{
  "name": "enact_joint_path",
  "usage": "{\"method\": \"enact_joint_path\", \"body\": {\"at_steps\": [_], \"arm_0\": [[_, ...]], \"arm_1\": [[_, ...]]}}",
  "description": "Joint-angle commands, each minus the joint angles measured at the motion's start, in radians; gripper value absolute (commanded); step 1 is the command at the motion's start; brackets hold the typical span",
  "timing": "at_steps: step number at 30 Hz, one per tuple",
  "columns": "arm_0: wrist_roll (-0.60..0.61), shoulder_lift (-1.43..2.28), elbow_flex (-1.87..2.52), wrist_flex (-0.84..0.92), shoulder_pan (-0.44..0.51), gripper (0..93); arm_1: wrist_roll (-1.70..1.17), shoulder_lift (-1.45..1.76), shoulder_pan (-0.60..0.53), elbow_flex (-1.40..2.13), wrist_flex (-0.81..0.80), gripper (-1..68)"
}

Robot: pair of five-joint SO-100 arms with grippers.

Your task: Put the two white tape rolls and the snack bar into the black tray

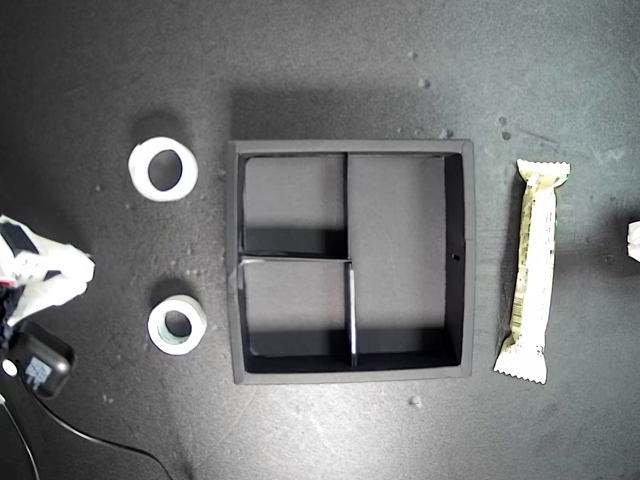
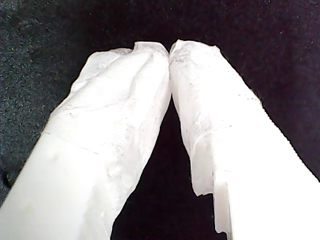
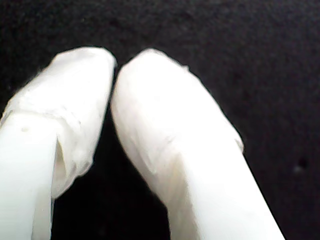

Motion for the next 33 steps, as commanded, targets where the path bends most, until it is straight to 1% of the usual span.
{"method": "enact_joint_path", "body": {"at_steps": [1,3,4,5,7,11,13,14,17,18,22,23,24,26,28,31,33], "arm_0": [[-0.046,0.049,0.06,0.035,-0.009,0.5],[-0.098,0.049,0.06,0.034,-0.005,0.6],[-0.123,0.049,0.06,0.034,-0.006,0.7],[-0.161,0.049,0.06,0.034,-0.009,0.7],[-0.236,0.049,0.06,0.034,-0.031,0.7],[-0.293,0.049,0.06,0.035,-0.051,0.7],[-0.359,0.049,0.06,0.025,-0.052,0.3],[-0.35,0.049,0.06,0.0,-0.055,0.5],[-0.112,0.049,0.06,-0.146,-0.072,0.2],[-0.051,0.049,0.06,-0.186,-0.077,0.2],[0.021,0.049,0.06,-0.262,-0.091,0.2],[0.032,0.049,0.06,-0.281,-0.074,0.1],[0.017,0.049,0.06,-0.295,-0.043,0.1],[0.132,0.049,0.06,-0.403,0.02,0.0],[0.198,0.051,0.06,-0.488,0.074,0.0],[0.222,0.051,0.06,-0.551,0.069,0.0],[0.245,0.051,0.06,-0.595,0.054,0.0]], "arm_1": [[-0.107,0.008,0.006,0.012,0.002,1.6],[-0.114,0.008,0.021,0.012,0.002,4.3],[-0.117,0.008,0.04,0.012,0.002,3.7],[-0.12,0.008,0.051,0.012,0.002,-0.1],[-0.123,0.008,0.072,0.012,0.002,-0.1],[-0.161,0.008,0.089,0.012,-0.009,-0.3],[-0.213,0.008,0.091,0.012,-0.049,-0.3],[-0.239,0.008,0.091,0.012,-0.075,-0.3],[-0.304,0.008,0.086,0.012,-0.152,-0.4],[-0.318,0.008,0.08,0.012,-0.172,-0.4],[-0.345,0.008,0.044,0.012,-0.235,-0.4],[-0.35,0.008,0.031,0.012,-0.252,-0.4],[-0.354,0.008,0.02,0.012,-0.268,-0.4],[-0.356,0.008,0.002,0.012,-0.299,-0.4],[-0.356,0.008,-0.015,0.012,-0.341,-0.4],[-0.4,0.008,-0.021,0.012,-0.442,-0.4],[-0.505,0.008,-0.054,0.012,-0.565,-0.4]]}}
